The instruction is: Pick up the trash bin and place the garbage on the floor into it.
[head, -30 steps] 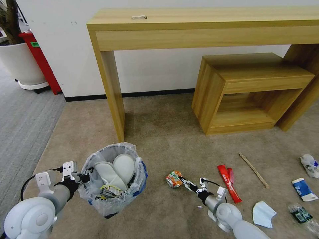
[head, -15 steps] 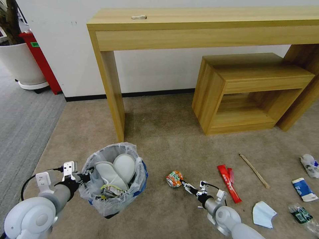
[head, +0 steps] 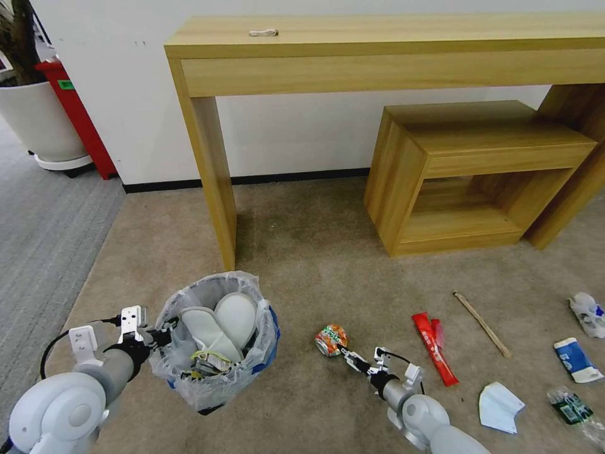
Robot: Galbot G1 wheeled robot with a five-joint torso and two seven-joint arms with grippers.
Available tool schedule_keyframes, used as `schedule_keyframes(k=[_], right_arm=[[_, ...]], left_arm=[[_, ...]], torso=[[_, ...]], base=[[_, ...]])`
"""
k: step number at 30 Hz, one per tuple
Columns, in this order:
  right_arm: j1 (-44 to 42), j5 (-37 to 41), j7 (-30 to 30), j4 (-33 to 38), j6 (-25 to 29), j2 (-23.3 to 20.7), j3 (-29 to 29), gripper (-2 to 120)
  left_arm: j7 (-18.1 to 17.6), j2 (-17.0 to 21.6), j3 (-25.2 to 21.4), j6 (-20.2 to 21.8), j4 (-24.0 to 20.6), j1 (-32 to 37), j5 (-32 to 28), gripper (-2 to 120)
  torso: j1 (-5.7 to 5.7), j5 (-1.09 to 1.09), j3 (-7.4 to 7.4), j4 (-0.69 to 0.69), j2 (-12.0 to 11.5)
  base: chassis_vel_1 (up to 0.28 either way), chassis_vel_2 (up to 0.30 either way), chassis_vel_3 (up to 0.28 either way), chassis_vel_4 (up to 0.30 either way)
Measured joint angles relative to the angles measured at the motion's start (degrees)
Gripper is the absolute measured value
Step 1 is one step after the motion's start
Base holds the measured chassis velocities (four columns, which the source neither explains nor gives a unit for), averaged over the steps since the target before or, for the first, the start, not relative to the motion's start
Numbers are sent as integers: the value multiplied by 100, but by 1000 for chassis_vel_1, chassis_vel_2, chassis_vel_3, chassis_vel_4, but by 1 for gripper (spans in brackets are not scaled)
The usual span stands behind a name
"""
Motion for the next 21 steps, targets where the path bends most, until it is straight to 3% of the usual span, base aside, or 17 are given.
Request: schedule_keyframes(k=[21], right_arm=[[106, -65, -29, -150, 54, 197, -158, 86]], left_arm=[[-2, -21, -63, -7, -93, 55, -5, 1]], torso=[[0, 1, 0, 0, 0]], base=[[0, 0, 0, 0]])
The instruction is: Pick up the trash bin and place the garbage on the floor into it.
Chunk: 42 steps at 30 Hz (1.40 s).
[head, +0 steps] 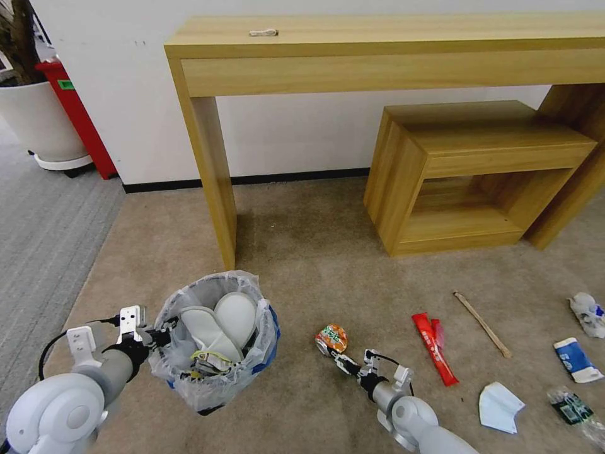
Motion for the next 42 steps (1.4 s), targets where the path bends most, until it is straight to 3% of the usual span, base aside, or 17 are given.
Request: schedule_keyframes(k=[42], right_arm=[[274, 16, -19, -269, 195, 275, 244, 83]], left_arm=[[94, -93, -26, -94, 54, 196, 186, 1]], torso=[[0, 0, 0, 0, 0]], base=[[0, 0, 0, 0]])
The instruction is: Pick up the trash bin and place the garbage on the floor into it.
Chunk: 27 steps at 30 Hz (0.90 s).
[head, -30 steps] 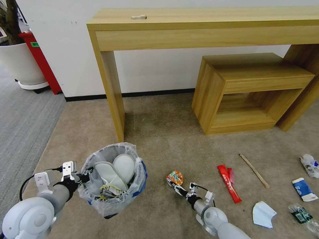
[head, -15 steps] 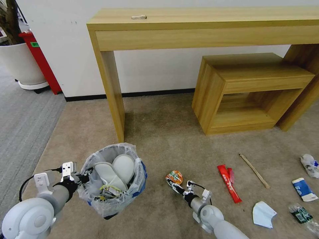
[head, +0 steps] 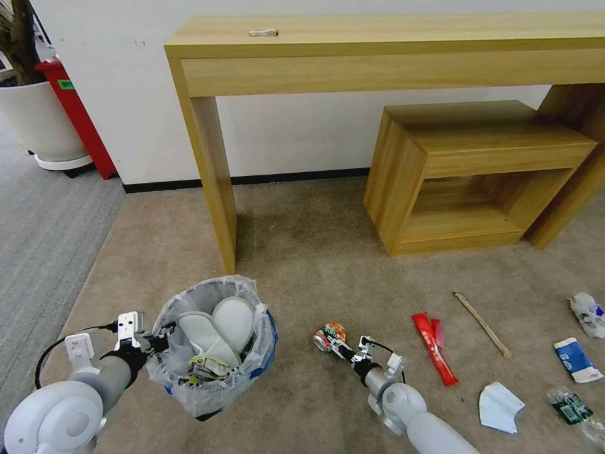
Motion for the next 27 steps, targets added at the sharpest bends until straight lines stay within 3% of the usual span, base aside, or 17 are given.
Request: schedule_keyframes(k=[6, 21, 27], right_arm=[[-29, -45, -23, -79, 24, 0, 62, 82], [-40, -209, -118, -290, 125, 116, 74, 26], [-40, -280, -166, -363, 147, 174, 38, 22]], left_arm=[[4, -11, 1, -26, 1, 14, -1, 1], [15, -36, -7, -60, -99, 50, -72, 1], [15, -59, -5, -69, -150, 90, -75, 1]], torso=[[0, 0, 0, 0, 0], [0, 0, 0, 0, 0], [0, 0, 0, 0, 0]], base=[[0, 0, 0, 0], [0, 0, 0, 0], [0, 0, 0, 0]])
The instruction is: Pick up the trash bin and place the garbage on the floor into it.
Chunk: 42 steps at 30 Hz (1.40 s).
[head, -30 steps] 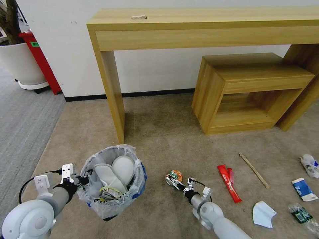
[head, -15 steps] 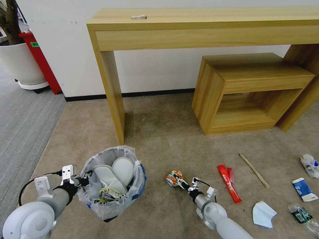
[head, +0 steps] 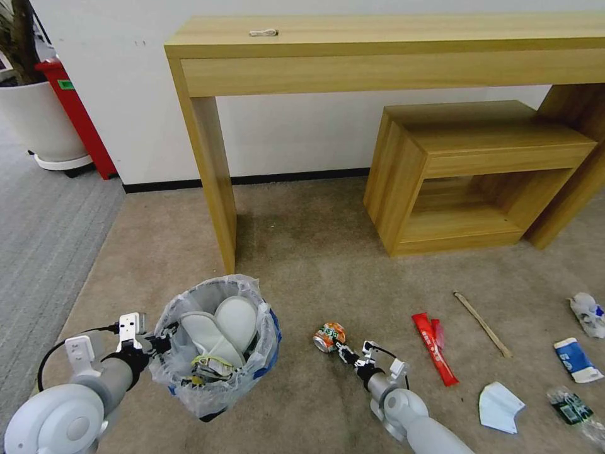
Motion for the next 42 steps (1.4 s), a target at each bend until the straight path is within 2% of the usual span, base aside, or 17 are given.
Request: schedule_keyframes(k=[7, 16, 30, 34, 42], right_arm=[[51, -44, -34, -56, 27, 36, -84, 22], [52, -112, -70, -14, 128, -2, -144, 0], [-86, -160, -267, 267, 258, -265, -113, 0], [-174, -172, -328, 482, 306, -466, -104, 0], [-406, -98, -620, 1475, 543, -1257, -5, 0]], left_arm=[[8, -15, 1, -11, -34, 14, -1, 1], [28, -8, -5, -30, 14, -11, 5, 1], [36, -26, 30, -55, 167, -69, 81, 1], [42, -20, 34, -55, 212, -68, 122, 1], [90, 16, 110, -55, 278, -83, 216, 1]], torso=[[0, 0, 0, 0, 0], [0, 0, 0, 0, 0], [0, 0, 0, 0, 0], [0, 0, 0, 0, 0], [0, 0, 0, -1, 0]], base=[[0, 0, 0, 0], [0, 0, 0, 0], [0, 0, 0, 0], [0, 0, 0, 0], [0, 0, 0, 0]])
